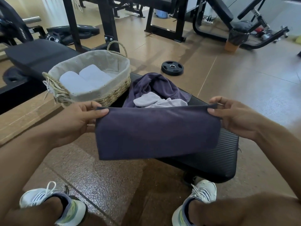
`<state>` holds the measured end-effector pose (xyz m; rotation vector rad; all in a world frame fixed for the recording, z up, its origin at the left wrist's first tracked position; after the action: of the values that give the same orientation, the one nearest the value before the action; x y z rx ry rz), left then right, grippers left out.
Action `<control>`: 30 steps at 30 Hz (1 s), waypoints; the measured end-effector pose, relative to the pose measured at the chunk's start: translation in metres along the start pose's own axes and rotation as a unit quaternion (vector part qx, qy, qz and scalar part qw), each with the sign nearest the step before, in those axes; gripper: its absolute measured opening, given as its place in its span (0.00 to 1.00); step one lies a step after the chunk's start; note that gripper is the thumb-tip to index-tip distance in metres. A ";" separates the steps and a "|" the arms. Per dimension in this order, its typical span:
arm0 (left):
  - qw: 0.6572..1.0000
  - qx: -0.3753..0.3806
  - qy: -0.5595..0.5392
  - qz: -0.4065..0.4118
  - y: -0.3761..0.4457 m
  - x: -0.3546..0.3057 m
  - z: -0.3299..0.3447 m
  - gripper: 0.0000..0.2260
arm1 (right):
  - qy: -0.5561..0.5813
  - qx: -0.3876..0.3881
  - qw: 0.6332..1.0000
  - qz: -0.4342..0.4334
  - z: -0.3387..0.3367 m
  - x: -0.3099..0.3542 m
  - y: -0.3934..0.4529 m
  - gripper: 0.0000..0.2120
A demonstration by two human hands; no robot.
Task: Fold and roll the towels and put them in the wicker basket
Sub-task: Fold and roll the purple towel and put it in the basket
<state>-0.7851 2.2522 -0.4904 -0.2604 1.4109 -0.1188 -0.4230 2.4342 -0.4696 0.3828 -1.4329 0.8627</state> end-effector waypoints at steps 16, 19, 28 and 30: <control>0.985 -0.144 0.013 -0.089 0.024 0.048 0.004 0.04 | -0.228 -0.138 0.960 0.088 -0.017 -0.038 0.020 0.12; 0.984 -0.147 0.038 -0.088 0.025 0.050 0.004 0.05 | -0.216 -0.113 0.963 0.113 -0.010 -0.040 0.017 0.13; 0.978 -0.193 0.080 -0.021 0.022 0.038 0.005 0.08 | -0.233 -0.173 0.953 0.083 0.005 -0.016 0.008 0.07; 0.970 -0.214 0.111 0.017 0.018 0.031 0.007 0.08 | -0.249 -0.165 0.953 0.054 0.019 -0.005 0.003 0.04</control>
<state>-0.7744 2.2630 -0.5232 -0.5932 1.6570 0.1941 -0.4381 2.4217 -0.4721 0.2769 -2.0467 0.6164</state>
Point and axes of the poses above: each hand's wrist, its own y-axis towards the middle knuckle, its own z-axis out of the palm, x = y × z, the point moved 5 cm from there along y, towards the middle knuckle, and after that the axes turned 10 degrees about x, right-handed, at the moved point
